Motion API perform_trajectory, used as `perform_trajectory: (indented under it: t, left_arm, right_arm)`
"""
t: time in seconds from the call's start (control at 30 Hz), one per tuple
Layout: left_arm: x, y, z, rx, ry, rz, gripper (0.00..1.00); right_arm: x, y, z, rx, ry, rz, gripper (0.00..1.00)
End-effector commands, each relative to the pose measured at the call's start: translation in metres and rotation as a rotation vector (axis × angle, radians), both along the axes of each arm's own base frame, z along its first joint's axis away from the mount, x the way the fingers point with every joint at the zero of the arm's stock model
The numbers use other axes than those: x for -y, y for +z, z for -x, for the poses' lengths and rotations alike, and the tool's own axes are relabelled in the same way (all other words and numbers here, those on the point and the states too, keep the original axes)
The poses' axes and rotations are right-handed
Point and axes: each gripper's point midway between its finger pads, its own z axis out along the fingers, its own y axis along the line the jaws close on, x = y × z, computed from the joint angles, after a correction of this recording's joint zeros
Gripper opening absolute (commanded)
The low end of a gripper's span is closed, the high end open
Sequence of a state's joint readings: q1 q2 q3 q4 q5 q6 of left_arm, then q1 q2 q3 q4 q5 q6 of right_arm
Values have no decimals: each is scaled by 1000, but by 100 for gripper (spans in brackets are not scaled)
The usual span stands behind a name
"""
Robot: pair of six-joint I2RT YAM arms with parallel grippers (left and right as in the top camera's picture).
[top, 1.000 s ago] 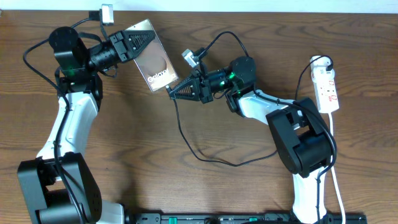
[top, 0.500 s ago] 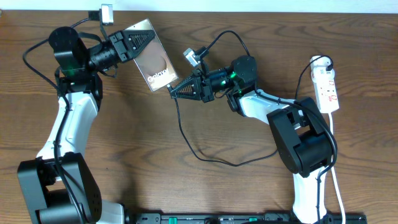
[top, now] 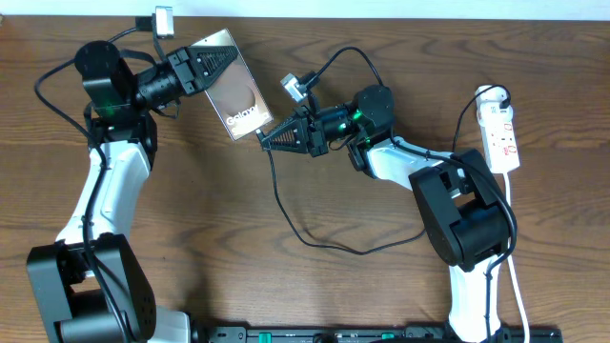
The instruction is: Plug charger to phone and switch on socket
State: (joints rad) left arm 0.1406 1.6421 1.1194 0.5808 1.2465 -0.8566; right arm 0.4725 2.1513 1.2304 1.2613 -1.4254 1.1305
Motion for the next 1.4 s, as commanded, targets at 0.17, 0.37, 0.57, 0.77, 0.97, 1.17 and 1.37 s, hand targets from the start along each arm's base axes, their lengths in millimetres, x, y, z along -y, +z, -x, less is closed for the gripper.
perform_trajectory:
  t: [0.17,0.37,0.57,0.77,0.97,1.17,1.37]
  left_arm:
    - [6,1,4,21,-33,-9,8]
    - [6,0,3,20,-28,-9,7]
    - [5,0,2,18,-26,-9,7]
    - [4,0,0,18,-6,-9,8]
    - [4,0,-1,18,-4,-9,7]
    - [4,0,-1,18,-4,-9,7]
    - [13,0,2,19,-26,-10,7]
  right_arm:
    - [-3,9,-8,-2,-47,-22,1]
    - [-3,9,-7,-2,-46,-22,1]
    - [-4,9,-7,-5,-44,-21,1]
    - [-5,9,-5,-5,-39,-20,1]
    - [-5,9,-5,-5,-39,-21,1]
    - [-6,9,-5,-5,-41,-22,1]
    - [-7,9,-3,-5,-37,-22,1]
